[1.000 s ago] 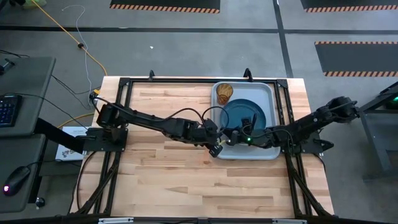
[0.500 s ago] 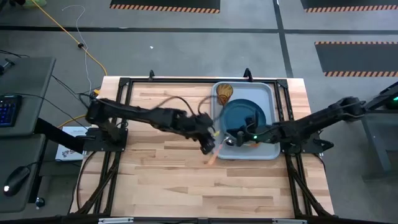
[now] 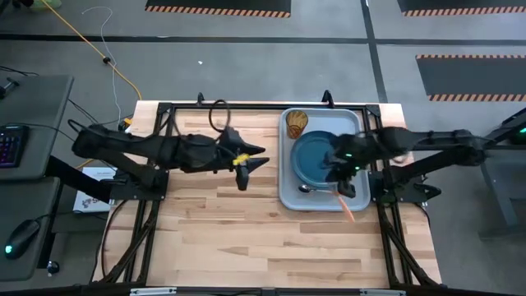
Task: Pick and place plate/cup/fork/spoon on tray
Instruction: Put the light orange fork on the gray tray to the bottom of the orange spoon
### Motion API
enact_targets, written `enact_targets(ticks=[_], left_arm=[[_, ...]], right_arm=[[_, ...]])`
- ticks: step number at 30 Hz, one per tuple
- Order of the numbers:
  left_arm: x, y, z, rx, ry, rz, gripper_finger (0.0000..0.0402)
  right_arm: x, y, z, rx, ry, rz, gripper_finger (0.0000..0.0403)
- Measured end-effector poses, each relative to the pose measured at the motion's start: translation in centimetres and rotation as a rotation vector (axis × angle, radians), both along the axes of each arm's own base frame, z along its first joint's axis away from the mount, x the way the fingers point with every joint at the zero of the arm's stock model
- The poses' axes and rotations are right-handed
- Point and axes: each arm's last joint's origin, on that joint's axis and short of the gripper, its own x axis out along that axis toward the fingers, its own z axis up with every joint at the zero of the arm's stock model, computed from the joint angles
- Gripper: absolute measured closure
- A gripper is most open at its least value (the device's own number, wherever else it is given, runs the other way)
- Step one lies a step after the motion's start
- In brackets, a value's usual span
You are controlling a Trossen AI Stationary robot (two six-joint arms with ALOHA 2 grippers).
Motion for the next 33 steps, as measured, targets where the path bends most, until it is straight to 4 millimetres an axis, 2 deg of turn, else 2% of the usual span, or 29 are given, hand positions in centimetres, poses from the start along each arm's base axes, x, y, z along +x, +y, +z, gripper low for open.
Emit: enact_targets(ticks=[4,7,10,16,24,33], left_arm=[[-0.9,-0.1,-2.2,-0.074,-0.104,-0.069,0.0245],[-1.5,0.0,-3.0,-0.117,-0.164,-0.105,0.0245],[-2.0,0.0,-3.4,-0.122,-0.168,-0.125,0.0245],[-2.2,0.5,-3.5,-0.098,-0.157,-0.113,0.0245],[-2.0,1.9,-3.6,-0.114,-0.158,-0.060,0.0245],[-1.9,3.3,-3.5,-0.166,-0.179,-0.004,0.0245]], right_arm=[[2.9,-0.3,-0.8,-0.039,0.080,0.258,0.0403],[5.1,-0.2,-2.2,-0.058,0.105,0.476,0.0403],[6.9,-0.2,-4.1,-0.062,0.163,0.600,0.0403],[9.8,-0.2,-7.8,-0.058,0.277,0.732,0.0403],[11.9,-0.1,-12.2,-0.037,0.379,0.847,0.0403],[13.0,0.5,-14.2,-0.047,0.355,0.918,0.0403]])
